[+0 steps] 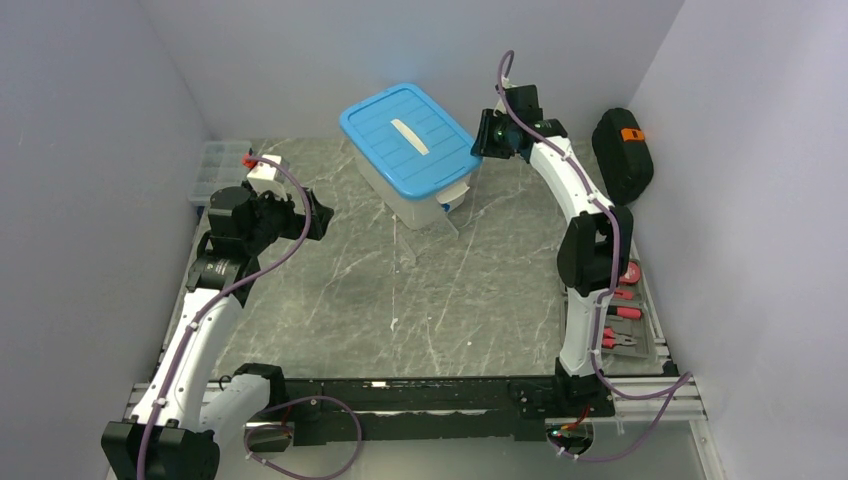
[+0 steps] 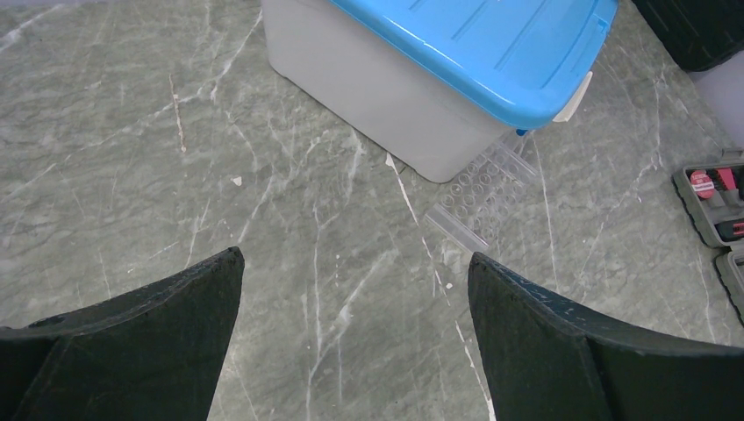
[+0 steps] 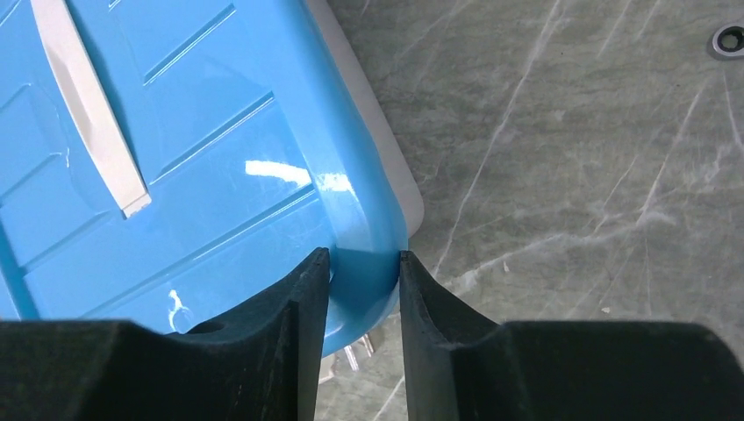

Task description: Organize the chemistry lab equipment

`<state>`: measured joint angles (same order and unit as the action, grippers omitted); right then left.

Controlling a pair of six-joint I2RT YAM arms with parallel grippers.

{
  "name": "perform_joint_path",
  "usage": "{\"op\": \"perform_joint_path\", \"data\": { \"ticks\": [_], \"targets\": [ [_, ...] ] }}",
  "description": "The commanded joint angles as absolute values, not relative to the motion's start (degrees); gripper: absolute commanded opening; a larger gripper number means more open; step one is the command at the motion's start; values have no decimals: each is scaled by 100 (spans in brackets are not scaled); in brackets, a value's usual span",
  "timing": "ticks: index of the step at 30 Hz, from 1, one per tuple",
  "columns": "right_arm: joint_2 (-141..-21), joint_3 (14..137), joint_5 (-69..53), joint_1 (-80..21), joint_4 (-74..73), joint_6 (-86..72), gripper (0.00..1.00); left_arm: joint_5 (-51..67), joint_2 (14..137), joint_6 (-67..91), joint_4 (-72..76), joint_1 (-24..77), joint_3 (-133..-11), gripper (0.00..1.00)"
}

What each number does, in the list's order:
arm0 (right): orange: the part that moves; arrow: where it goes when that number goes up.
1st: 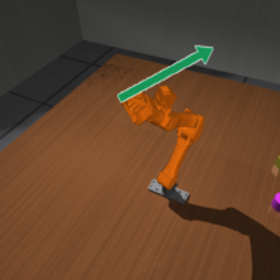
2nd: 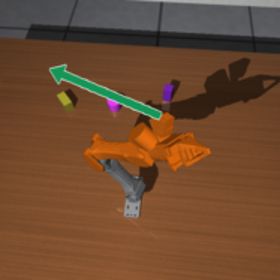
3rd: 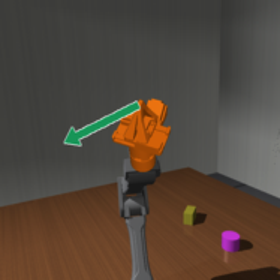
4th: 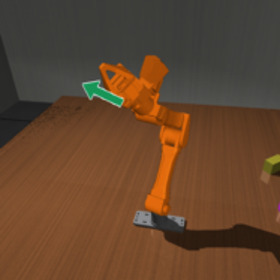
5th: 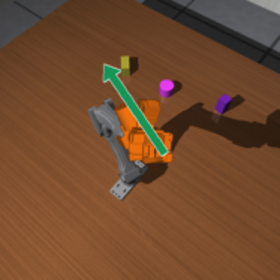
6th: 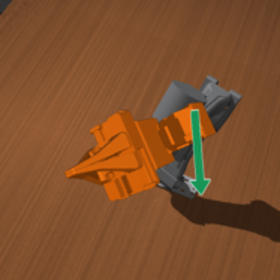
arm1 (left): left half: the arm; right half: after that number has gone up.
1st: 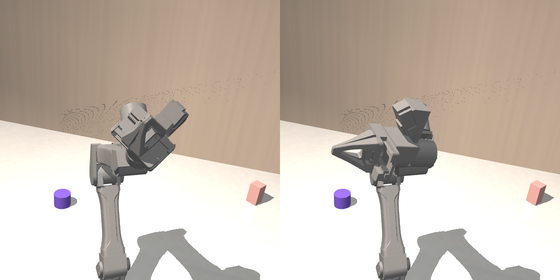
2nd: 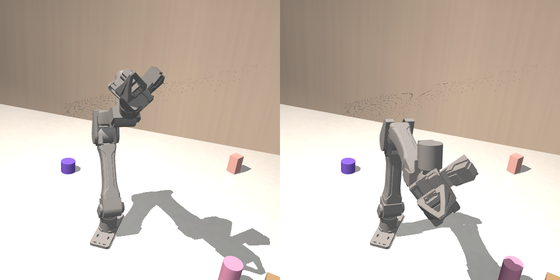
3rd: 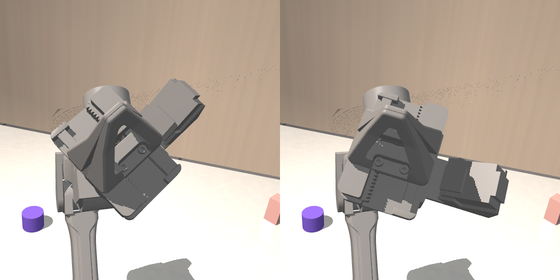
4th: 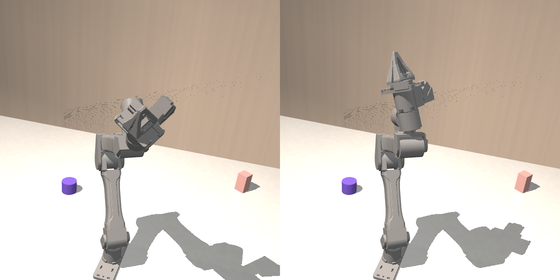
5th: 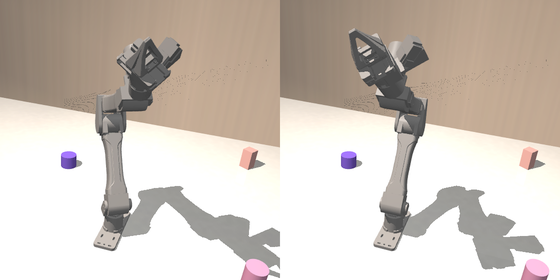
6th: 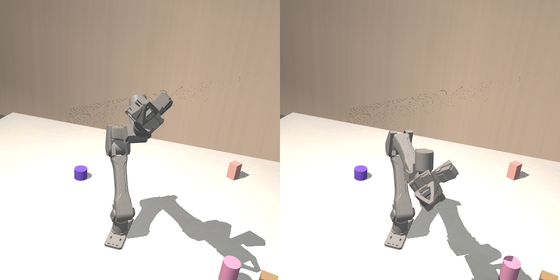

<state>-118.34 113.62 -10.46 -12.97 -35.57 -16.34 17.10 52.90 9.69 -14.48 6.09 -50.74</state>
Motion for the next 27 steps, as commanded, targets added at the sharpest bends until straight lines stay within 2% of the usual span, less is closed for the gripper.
{"op": "perform_joint_path", "data": {
  "ticks": [1,7,12,15,21,25,27],
  "targets": [
    [-11509,11049,-732,-1330,-3687,-1748,31,1767,5188,907,-1284,633,-5159,99],
    [-11601,11046,-773,-1331,-3652,-1876,30,1762,5186,905,-1284,633,-5159,99],
    [-11521,10986,-674,-1336,-3566,-1849,41,1749,5186,893,-1307,633,-5165,99],
    [-11452,10979,-655,-1332,-3532,-1792,50,1750,5179,892,-1304,633,-5163,99],
    [-11170,10726,-691,-1290,-3163,-1824,80,1740,5177,884,-1309,633,-5157,99],
    [-10790,10269,-690,-1273,-2791,-1899,97,1732,5185,881,-1303,633,-5158,99],
    [-10489,9810,-736,-1272,-2461,-1982,100,1731,5203,880,-1299,633,-5152,99]
  ]
}}
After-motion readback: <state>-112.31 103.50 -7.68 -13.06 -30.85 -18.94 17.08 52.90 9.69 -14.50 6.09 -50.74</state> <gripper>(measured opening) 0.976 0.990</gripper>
